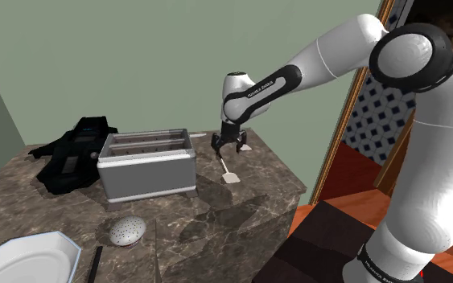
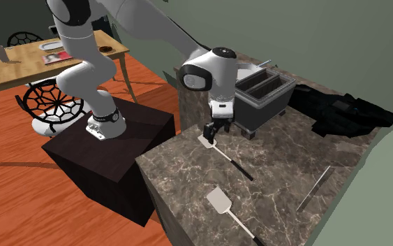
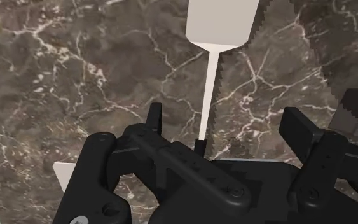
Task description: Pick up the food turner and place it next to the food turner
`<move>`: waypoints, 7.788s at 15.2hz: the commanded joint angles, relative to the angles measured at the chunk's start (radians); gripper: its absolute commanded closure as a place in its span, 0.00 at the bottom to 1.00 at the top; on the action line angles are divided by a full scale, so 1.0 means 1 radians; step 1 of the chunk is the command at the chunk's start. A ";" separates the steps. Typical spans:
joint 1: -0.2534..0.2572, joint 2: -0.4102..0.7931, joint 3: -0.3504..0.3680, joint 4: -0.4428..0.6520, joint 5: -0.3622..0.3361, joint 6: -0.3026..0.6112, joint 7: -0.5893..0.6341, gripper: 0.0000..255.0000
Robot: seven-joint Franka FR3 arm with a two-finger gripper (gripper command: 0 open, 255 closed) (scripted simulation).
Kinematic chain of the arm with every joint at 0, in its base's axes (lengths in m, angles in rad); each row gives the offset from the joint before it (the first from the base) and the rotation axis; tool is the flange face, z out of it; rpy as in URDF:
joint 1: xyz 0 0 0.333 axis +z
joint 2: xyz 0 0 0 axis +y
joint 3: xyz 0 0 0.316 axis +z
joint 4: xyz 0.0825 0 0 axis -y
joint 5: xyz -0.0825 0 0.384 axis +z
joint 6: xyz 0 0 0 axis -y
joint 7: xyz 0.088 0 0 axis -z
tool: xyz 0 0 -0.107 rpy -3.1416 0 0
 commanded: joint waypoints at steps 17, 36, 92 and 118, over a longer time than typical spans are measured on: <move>0.014 0.211 -0.039 0.114 -0.054 0.102 0.067 0.00; 0.007 0.144 -0.029 0.132 -0.035 0.018 0.053 1.00; 0.628 -0.029 0.463 -0.036 -0.157 -0.097 1.234 1.00; 1.032 0.420 0.417 0.448 -0.396 -0.237 1.603 1.00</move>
